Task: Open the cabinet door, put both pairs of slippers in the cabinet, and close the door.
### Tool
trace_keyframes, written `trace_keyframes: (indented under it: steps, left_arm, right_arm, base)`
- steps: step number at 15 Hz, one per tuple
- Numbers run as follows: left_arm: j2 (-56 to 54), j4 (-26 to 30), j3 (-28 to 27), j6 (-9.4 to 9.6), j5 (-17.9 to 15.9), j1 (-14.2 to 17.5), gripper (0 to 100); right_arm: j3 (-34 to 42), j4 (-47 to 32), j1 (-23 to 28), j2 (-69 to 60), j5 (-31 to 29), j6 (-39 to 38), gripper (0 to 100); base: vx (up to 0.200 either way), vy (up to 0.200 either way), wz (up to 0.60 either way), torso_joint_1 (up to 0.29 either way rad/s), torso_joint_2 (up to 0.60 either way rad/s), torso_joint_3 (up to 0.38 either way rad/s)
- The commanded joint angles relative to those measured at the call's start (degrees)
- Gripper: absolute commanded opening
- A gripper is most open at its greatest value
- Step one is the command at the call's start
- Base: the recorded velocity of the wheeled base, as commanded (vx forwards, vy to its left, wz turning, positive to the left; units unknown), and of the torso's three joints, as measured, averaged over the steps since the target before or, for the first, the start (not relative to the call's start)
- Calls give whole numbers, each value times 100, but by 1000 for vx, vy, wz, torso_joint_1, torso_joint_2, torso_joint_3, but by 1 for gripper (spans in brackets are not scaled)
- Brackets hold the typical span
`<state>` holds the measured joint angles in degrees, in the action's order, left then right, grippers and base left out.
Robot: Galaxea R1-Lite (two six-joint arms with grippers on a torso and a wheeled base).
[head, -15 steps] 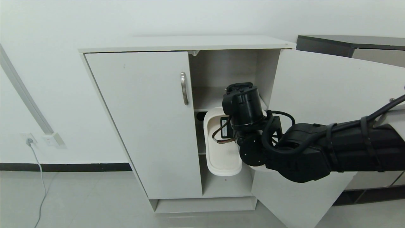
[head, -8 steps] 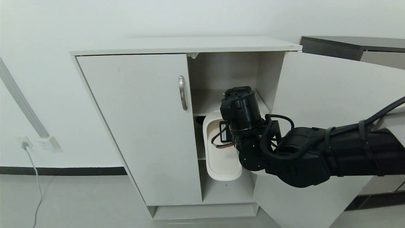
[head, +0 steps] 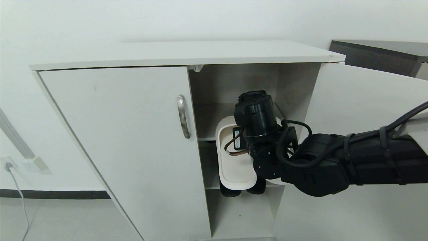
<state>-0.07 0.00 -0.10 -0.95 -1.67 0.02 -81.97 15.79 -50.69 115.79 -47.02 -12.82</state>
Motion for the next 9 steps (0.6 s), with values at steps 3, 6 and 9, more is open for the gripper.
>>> trace_keyframes:
  steps: [3,6,9]
  left_arm:
    - [7,0,1,-2,0,6,0]
    - [7,0,1,-2,0,6,0]
    - [7,0,1,-10,0,6,0]
  right_arm:
    - [-197,-32,59,120,219,43,0]
    - [-750,-155,244,489,255,157,0]
    - [-1322,-366,402,849,369,166,0]
  base:
    - [0,0,0,0,0,0]
    - [0,0,0,0,0,0]
    - [0,0,0,0,0,0]
